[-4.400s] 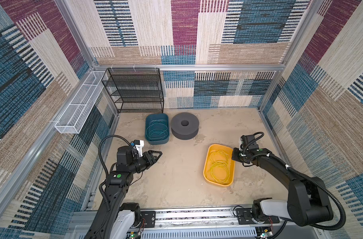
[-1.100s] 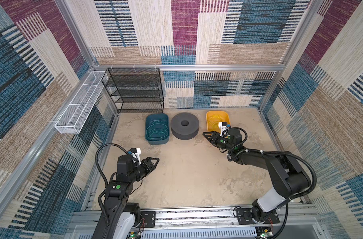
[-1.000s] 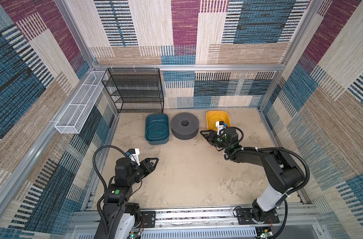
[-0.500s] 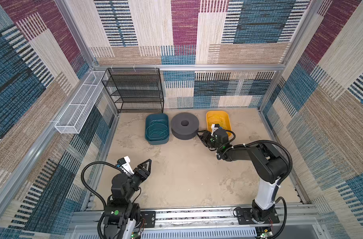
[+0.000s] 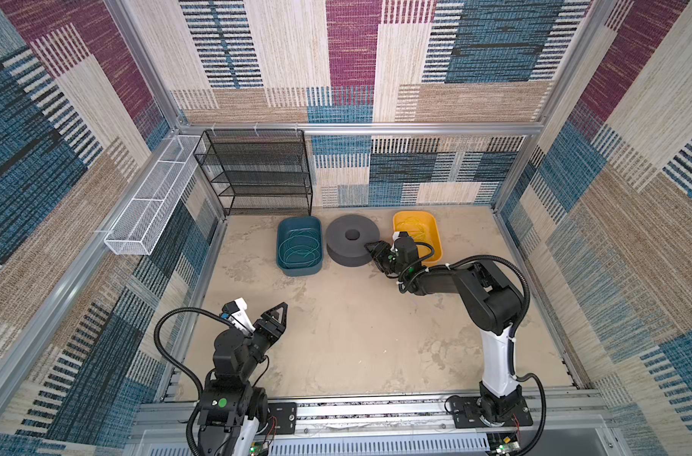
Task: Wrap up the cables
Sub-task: 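Grasp the rim of the grey spool with the right gripper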
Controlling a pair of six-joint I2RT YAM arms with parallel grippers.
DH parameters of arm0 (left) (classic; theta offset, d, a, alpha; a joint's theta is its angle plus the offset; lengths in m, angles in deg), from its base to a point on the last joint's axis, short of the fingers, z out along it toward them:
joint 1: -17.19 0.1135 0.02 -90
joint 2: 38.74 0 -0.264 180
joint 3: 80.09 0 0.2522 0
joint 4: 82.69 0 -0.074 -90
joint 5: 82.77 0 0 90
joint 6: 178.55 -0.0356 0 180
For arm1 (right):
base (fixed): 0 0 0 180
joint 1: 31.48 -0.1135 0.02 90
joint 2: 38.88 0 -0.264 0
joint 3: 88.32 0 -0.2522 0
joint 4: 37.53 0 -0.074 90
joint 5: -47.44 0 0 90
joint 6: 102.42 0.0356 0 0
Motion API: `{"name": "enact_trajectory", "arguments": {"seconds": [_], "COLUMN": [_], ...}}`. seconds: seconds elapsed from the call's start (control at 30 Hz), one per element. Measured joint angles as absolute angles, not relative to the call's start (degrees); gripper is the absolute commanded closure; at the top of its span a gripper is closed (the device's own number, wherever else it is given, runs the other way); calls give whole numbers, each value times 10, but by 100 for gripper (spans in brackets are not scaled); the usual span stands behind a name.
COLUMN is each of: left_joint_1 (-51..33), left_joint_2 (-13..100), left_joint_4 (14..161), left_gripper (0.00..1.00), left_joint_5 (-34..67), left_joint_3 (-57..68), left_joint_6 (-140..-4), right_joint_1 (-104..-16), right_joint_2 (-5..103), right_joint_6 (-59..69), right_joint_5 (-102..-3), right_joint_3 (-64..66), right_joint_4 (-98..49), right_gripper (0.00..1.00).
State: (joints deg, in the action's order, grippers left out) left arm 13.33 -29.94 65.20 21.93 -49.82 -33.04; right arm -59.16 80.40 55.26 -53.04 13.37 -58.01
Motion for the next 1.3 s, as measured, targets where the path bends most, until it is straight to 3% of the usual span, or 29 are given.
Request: {"name": "enact_trajectory", "arguments": {"seconds": [0.5, 0.93, 1.3], "left_joint_1": [133, 133, 133], "left_joint_2": [-243, -212, -202], "left_joint_4": [674, 669, 660], "left_gripper": [41, 41, 41], "left_joint_5": [199, 197, 195], "left_joint_3": [-479, -447, -435], "left_joint_6": [-330, -336, -343], "right_joint_1": [-592, -592, -573], "right_joint_2": [865, 890, 879], "right_joint_6": [602, 646, 668], "right_joint_5": [-541, -552, -596], "right_joint_3": [100, 95, 86], "right_joint_4": [-658, -767, -761], "right_gripper": [64, 100, 100]}}
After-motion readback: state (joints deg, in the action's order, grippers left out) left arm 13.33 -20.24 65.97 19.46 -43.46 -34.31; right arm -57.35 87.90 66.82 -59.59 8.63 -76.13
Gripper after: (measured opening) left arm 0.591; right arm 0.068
